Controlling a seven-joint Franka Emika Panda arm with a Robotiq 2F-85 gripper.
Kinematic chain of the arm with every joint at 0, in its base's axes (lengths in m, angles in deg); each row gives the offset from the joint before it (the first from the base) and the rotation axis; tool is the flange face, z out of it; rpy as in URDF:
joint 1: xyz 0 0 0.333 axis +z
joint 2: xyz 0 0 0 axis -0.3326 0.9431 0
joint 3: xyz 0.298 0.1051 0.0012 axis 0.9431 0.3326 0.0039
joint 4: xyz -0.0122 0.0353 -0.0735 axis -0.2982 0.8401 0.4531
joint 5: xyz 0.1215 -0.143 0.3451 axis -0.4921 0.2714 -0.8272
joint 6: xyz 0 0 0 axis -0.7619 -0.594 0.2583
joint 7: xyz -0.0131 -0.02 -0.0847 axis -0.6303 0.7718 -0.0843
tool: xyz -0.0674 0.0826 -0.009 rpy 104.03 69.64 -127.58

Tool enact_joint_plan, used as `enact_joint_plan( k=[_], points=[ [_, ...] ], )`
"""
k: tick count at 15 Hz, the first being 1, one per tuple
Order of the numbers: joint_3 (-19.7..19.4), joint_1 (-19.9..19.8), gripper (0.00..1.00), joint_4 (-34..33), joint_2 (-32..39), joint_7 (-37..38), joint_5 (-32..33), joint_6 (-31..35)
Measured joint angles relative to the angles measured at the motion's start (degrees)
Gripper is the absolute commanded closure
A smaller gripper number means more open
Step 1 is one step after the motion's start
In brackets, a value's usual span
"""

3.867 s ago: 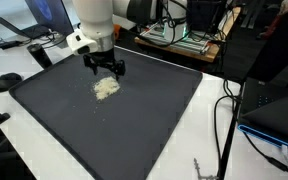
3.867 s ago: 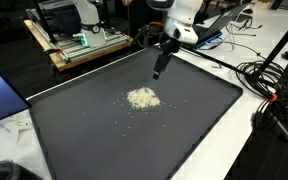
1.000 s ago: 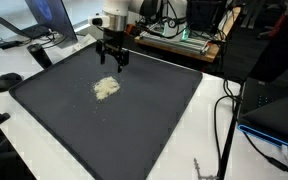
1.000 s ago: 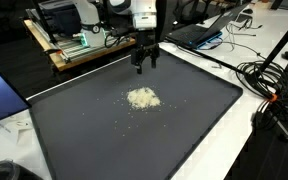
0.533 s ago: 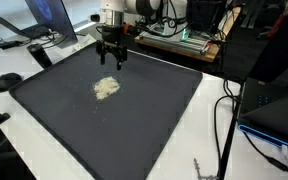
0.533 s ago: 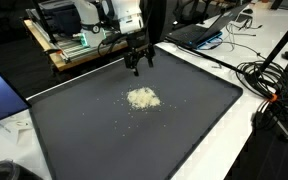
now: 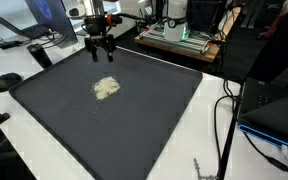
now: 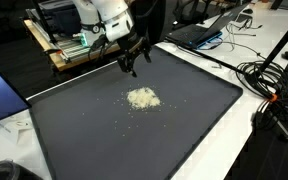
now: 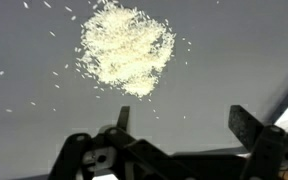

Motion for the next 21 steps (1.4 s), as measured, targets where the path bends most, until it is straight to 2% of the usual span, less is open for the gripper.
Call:
enact_joint_plan(
  k=[2, 3, 7, 10, 12, 16, 21],
  points=[
    [-1.86, -2.99, 0.0, -2.32, 0.32, -0.95, 0.89, -9.22],
    [-4.39, -2.56, 0.0, -3.64, 0.54, -1.33, 0.97, -13.45],
    [-17.62, 5.71, 0.0, -10.58, 2.57, -2.1, 1.02, -26.24],
    [-24.95, 12.66, 0.0, -16.39, 5.24, -1.12, 2.55, -30.42],
    [-28.49, 16.54, 0.0, -20.56, 7.56, -0.54, 3.78, -32.6],
    [-32.16, 20.9, 0.0, -29.55, 12.96, -0.31, 7.28, -36.61],
    [-32.97, 22.83, 0.0, -40.69, 19.3, -0.33, 12.43, -42.25]
  ],
)
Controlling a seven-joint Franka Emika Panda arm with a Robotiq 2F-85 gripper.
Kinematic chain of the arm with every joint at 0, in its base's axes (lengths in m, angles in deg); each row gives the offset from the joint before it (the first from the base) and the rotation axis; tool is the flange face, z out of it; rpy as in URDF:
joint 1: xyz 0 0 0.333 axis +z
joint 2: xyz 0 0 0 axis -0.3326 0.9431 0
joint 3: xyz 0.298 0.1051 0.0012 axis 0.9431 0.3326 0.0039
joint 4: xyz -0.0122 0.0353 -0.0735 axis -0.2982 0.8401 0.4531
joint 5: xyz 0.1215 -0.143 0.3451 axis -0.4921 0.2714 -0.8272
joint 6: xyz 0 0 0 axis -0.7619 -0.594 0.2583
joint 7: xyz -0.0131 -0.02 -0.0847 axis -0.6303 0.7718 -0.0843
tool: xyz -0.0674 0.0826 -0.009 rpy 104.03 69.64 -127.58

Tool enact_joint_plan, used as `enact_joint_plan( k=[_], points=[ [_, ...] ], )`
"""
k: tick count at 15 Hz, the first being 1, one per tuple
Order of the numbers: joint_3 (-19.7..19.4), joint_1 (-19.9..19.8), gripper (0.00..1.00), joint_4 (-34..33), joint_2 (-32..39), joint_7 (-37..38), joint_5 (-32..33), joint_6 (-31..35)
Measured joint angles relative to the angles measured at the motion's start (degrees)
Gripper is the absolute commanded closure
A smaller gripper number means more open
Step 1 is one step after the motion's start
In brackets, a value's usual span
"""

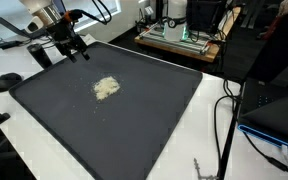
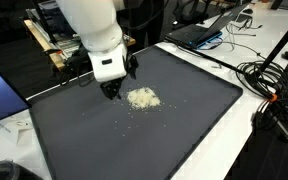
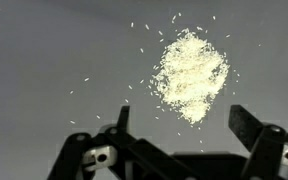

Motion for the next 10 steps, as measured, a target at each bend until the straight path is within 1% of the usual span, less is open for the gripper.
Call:
enact_joint_plan(
  k=[4, 10],
  points=[
    [-0.12, 2.52, 0.0, -7.99, 3.88, 1.44, 3.94, -4.76],
    [-0.24, 6.93, 0.0, -18.38, 8.79, 8.63, 8.54, -12.57]
  ],
)
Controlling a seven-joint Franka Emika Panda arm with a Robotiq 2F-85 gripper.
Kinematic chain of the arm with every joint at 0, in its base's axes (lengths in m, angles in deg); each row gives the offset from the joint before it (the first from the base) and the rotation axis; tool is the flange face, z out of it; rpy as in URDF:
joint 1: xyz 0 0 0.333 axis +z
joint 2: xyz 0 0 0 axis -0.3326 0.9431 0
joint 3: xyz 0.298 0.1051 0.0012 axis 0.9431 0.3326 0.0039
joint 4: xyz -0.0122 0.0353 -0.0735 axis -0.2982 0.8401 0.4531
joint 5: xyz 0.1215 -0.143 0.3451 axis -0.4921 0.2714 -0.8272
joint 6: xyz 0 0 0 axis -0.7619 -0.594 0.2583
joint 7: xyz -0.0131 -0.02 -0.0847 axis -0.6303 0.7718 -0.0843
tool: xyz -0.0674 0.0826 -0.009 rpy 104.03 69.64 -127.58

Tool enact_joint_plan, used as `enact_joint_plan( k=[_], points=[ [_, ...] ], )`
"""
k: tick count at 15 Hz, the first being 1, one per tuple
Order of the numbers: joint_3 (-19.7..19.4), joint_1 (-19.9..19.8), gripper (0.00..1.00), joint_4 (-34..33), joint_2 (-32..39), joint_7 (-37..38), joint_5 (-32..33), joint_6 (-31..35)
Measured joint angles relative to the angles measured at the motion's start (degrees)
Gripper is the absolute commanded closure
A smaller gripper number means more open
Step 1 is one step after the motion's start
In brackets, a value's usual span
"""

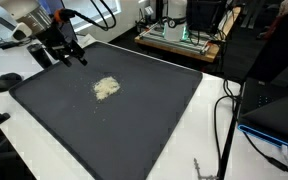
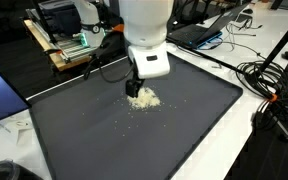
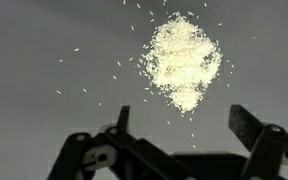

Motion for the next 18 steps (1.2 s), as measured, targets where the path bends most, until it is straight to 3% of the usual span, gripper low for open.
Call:
enact_joint_plan(
  k=[7, 14, 18],
  points=[
    [-0.38, 5.4, 0.0, -10.12, 5.78, 10.78, 4.51, -7.83],
    [-2.16, 11.06, 0.0, -17.12, 10.64, 21.17, 9.75, -10.06],
    [-3.78, 14.2, 0.0, -17.89, 11.32, 29.2, 11.39, -10.25]
  ],
)
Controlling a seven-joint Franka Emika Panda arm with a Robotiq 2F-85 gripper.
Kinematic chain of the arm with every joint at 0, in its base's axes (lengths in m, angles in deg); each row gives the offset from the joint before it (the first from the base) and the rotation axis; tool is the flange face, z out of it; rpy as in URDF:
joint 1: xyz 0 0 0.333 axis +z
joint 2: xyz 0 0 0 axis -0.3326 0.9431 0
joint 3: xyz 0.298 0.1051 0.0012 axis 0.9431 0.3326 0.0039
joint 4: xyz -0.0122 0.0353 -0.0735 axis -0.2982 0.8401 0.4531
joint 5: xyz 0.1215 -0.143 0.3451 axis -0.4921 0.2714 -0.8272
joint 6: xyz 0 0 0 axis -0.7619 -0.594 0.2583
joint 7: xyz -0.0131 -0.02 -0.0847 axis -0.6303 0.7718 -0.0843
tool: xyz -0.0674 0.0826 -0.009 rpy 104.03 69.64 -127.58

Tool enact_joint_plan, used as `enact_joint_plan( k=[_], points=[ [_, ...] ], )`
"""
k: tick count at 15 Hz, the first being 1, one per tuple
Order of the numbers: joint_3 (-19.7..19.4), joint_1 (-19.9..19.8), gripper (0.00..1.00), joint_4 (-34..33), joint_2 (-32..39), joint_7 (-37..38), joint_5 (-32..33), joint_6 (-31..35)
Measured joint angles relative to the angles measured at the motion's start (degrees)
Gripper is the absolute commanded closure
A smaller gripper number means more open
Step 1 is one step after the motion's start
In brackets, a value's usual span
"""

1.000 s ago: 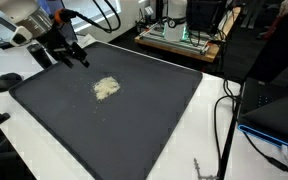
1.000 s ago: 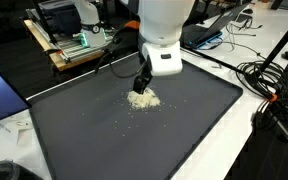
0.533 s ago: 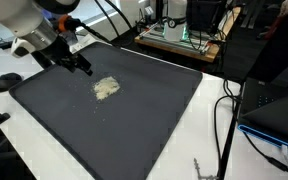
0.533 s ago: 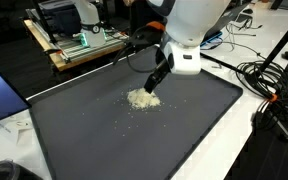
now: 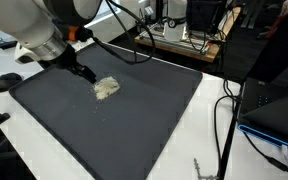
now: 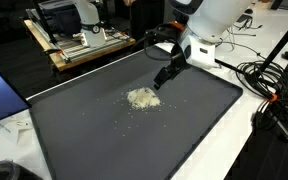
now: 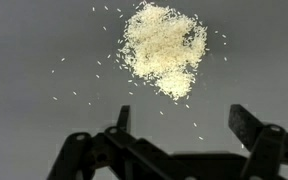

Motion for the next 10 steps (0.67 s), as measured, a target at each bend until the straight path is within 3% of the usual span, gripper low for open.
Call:
enact_joint_plan(
  k=[5, 10],
  points=[
    [-1.45, 2.12, 0.0, 0.92, 0.13, 5.97, 0.54, 1.51],
    [-1.67, 2.0, 0.0, 9.0, -2.69, 7.31, 0.54, 12.28]
  ],
)
